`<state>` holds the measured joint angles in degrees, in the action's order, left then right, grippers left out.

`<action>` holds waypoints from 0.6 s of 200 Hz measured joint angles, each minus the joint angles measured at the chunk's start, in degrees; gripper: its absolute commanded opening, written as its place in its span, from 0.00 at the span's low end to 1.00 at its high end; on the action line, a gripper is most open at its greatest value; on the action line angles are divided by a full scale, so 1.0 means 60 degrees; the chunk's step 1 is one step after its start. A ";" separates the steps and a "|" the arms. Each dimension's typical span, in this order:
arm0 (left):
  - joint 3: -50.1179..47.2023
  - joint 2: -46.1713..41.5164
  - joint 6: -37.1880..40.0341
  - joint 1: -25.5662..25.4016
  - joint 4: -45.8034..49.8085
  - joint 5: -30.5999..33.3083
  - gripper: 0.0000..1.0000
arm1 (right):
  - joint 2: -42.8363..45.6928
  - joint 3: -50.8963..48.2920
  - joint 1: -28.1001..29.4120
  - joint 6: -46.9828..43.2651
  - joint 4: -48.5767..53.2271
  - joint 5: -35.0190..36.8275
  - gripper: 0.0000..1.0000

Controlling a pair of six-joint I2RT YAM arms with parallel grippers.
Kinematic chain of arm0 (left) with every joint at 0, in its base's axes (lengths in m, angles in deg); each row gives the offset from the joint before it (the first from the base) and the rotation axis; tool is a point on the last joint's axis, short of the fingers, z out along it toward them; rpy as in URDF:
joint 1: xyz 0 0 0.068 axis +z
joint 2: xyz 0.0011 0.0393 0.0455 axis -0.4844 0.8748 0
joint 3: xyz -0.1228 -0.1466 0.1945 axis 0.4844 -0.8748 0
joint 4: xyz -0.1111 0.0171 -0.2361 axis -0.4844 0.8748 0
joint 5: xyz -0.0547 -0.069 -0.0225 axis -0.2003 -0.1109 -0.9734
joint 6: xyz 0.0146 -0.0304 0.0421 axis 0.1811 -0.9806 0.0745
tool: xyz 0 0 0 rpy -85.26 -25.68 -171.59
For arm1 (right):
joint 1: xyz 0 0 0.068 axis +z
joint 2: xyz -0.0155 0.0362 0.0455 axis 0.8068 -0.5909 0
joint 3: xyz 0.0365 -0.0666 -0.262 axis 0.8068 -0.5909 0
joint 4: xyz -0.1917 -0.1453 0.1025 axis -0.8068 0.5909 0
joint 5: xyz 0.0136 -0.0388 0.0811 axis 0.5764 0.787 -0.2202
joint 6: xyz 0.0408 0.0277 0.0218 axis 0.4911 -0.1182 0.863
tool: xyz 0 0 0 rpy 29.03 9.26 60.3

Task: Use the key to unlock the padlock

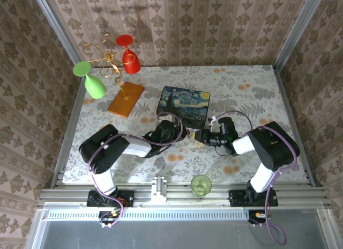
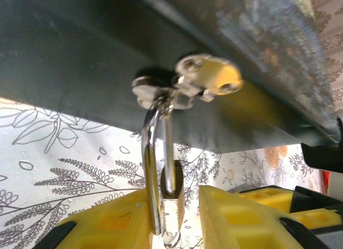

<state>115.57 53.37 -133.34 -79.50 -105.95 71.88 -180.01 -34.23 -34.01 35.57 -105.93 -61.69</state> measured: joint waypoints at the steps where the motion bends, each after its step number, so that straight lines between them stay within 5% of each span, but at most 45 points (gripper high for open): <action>1: 0.0000 -0.0015 0.0015 0.0000 0.0022 0.0007 0.27 | 0.0025 0.0000 0.0007 -0.0015 0.0044 0.0033 0.34; 53: 0.0011 -0.0707 0.0812 -0.0004 0.1319 0.0517 0.25 | 0.2237 0.0397 0.0514 -0.0969 0.3045 0.2124 0.44; 120: 0.0193 -0.1504 0.1770 0.0062 0.2572 0.1122 0.21 | 0.1836 0.1435 0.1829 -0.1625 0.4433 0.3887 0.56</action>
<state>116.73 44.34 -122.71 -79.13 -90.52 78.61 -168.99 -25.62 -23.04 25.82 -79.33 -38.37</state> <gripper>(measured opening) 0.208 0.536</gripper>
